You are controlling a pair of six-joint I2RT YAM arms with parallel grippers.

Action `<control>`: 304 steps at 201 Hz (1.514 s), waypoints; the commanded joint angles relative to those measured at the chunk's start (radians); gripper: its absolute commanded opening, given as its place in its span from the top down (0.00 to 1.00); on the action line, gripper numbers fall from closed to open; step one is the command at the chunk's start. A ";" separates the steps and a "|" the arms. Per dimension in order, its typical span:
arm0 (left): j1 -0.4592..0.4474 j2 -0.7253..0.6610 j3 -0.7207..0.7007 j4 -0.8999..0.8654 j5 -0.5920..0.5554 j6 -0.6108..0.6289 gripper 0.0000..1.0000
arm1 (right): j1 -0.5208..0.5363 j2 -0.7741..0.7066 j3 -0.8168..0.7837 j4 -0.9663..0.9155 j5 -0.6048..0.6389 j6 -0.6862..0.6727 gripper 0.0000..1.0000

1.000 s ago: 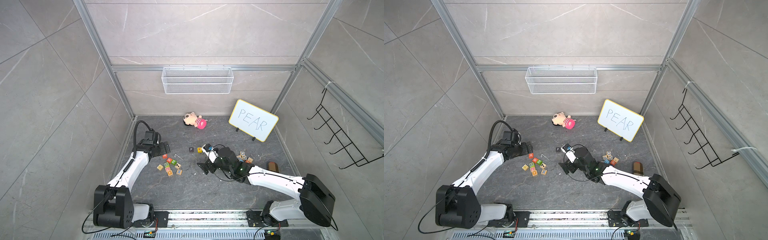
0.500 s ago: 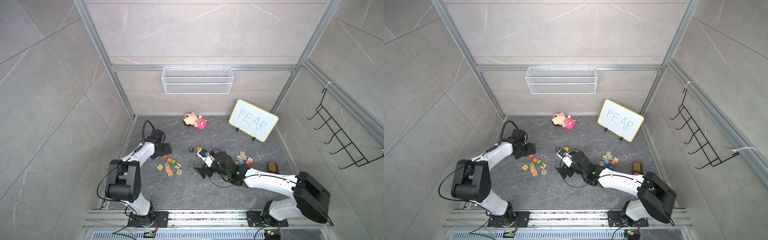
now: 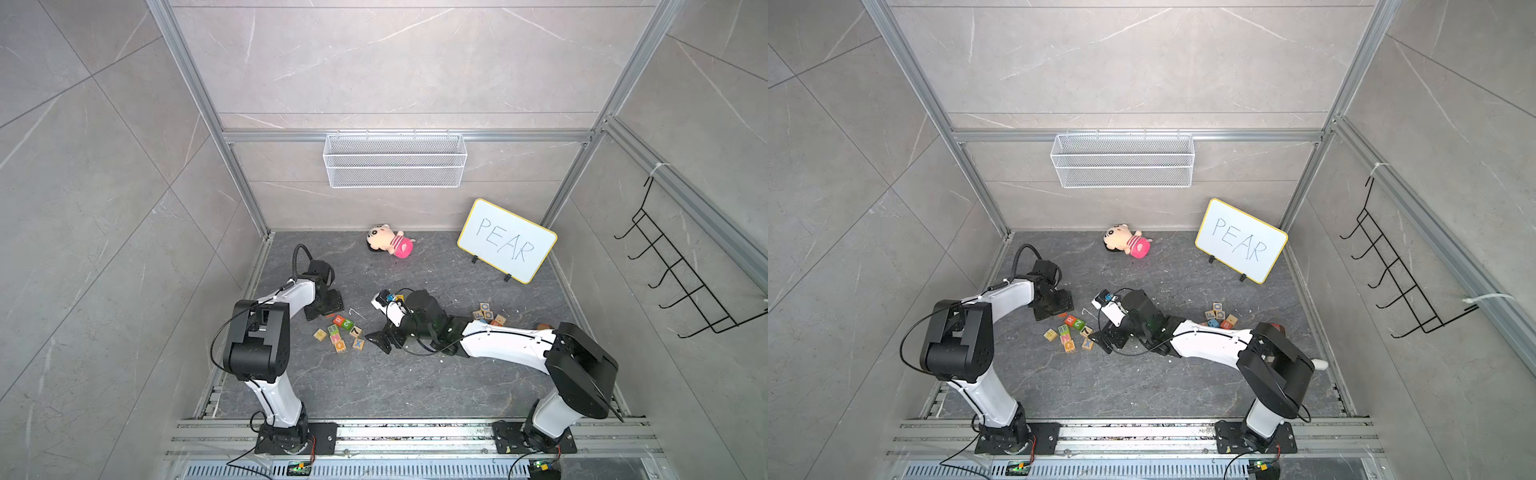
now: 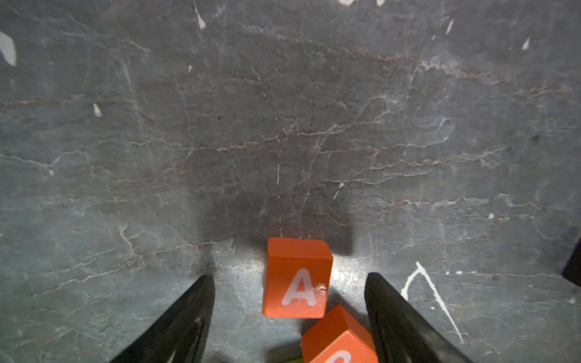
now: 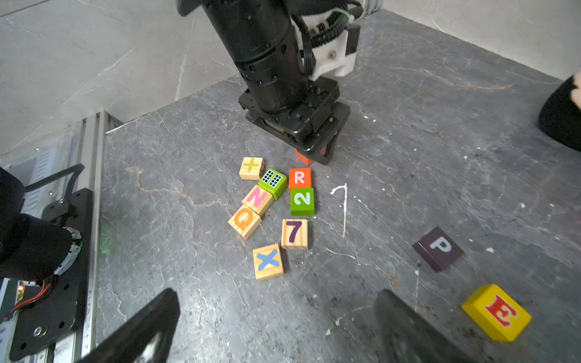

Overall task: Spell the uppercase word “pear” with letter blocks
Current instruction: Pick up the letter block from the center of the board.

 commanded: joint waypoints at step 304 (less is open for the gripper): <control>-0.068 0.095 0.120 -0.074 -0.098 0.017 0.72 | 0.014 -0.003 -0.084 0.122 0.080 0.118 0.01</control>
